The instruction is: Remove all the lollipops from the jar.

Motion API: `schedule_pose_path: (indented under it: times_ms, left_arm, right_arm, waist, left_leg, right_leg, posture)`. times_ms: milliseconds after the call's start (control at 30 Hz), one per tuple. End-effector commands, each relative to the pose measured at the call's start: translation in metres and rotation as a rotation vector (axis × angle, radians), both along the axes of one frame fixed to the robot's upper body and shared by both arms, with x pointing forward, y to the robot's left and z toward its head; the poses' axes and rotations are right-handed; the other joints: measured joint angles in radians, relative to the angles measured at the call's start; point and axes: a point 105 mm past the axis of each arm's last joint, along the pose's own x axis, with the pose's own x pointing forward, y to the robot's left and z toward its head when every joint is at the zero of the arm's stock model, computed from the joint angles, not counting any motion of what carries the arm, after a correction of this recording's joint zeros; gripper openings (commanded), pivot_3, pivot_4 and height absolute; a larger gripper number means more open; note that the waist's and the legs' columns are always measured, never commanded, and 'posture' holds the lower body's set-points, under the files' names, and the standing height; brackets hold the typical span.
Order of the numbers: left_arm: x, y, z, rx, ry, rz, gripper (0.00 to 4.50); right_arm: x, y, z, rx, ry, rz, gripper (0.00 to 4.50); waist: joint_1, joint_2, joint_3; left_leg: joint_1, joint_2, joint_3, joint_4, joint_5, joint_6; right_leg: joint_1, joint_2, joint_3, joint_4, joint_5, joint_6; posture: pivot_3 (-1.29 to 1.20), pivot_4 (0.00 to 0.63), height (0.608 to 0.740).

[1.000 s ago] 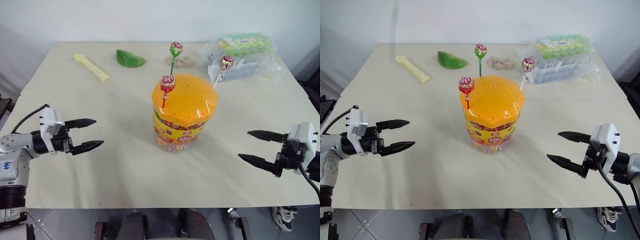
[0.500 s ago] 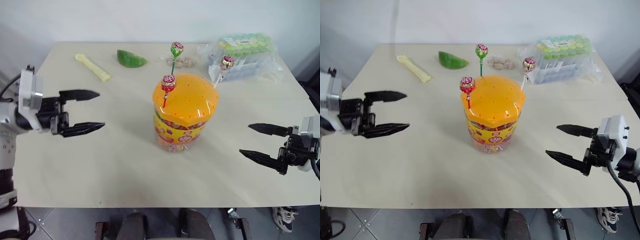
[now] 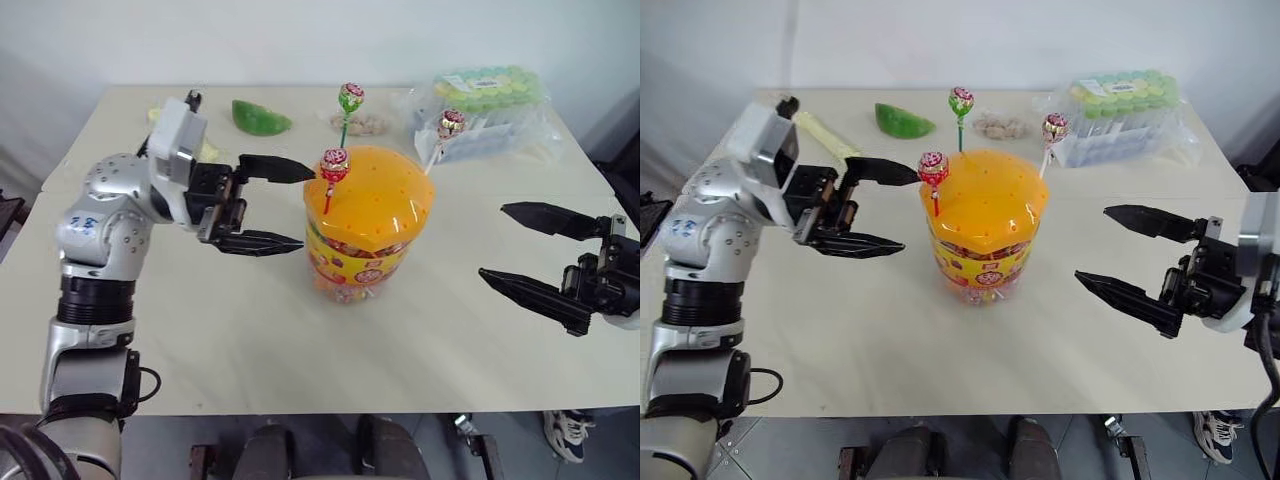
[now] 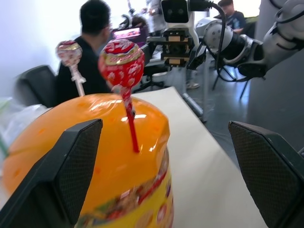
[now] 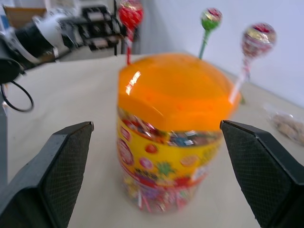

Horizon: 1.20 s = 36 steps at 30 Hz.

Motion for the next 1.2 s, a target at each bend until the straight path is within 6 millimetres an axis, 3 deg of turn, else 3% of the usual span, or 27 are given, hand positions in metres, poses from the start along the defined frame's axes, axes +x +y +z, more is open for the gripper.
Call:
schedule_pose_path:
  times_ms: [33,133,533,733,933,1067,1200]
  left_arm:
    - [0.004,-0.005,0.006,0.019,-0.028,-0.004,4.50]
    - [0.004,-0.009,0.017,-0.043,-0.045,-0.031,3.90]
    - [0.006,-0.023,0.014,-0.004,-0.060,-0.089,0.05]
    - [0.006,-0.026,0.036,-0.093,-0.073,-0.094,0.02]
    - [0.006,-0.022,0.079,-0.222,-0.088,-0.054,0.02]
    - [0.018,-0.007,0.101,-0.233,-0.070,0.102,0.02]
    - [0.043,0.024,0.100,-0.147,0.011,0.391,0.02]
  right_arm:
    - [-0.006,0.008,0.009,0.030,-0.057,-0.008,4.48]
    - [-0.006,0.008,0.011,0.051,-0.074,-0.037,4.50]
    - [-0.006,0.007,0.010,0.063,-0.099,-0.094,4.50]
    - [-0.007,0.000,0.018,0.035,-0.123,-0.098,4.50]
    - [-0.004,-0.005,0.024,0.019,-0.141,-0.103,4.50]
    - [-0.005,-0.005,0.024,0.014,-0.134,-0.091,4.50]
    - [-0.007,-0.004,0.021,0.003,-0.106,-0.062,4.50]
  waist:
    - [0.000,0.000,0.000]
    - [0.001,-0.001,0.000]
    - [0.001,-0.001,0.001]
    - [0.005,-0.002,0.001]
    - [0.001,-0.003,0.002]
    - [0.000,-0.003,0.002]
    - [-0.005,-0.003,0.002]
  left_leg:
    - [0.000,0.000,0.000,0.001,0.000,0.000]
    - [0.000,0.000,0.000,0.002,0.000,0.001]
    - [0.000,0.000,0.000,0.003,-0.001,0.001]
    - [-0.001,0.000,0.000,0.004,-0.001,0.002]
    - [0.000,0.000,0.000,0.004,-0.001,0.002]
    - [0.000,0.000,0.000,0.004,-0.001,0.002]
    - [0.001,0.000,0.001,0.003,-0.001,0.002]
  right_leg:
    - [0.000,0.000,0.000,0.000,0.000,0.000]
    - [0.000,0.000,0.001,0.001,0.000,0.000]
    - [0.000,0.000,0.002,0.002,0.000,0.000]
    - [0.000,0.000,0.002,0.002,0.000,0.001]
    - [0.000,0.000,0.002,0.002,0.001,0.001]
    - [0.000,0.000,0.002,0.002,0.001,0.001]
    - [0.000,0.000,0.004,0.003,0.001,0.001]
  posture:
    - [0.00,0.150,0.740]
    - [0.00,0.150,0.740]
    - [0.00,0.150,0.740]
    - [0.00,0.150,0.740]
    - [0.00,0.150,0.740]
    - [0.00,0.150,0.740]
    - [0.00,0.150,0.740]
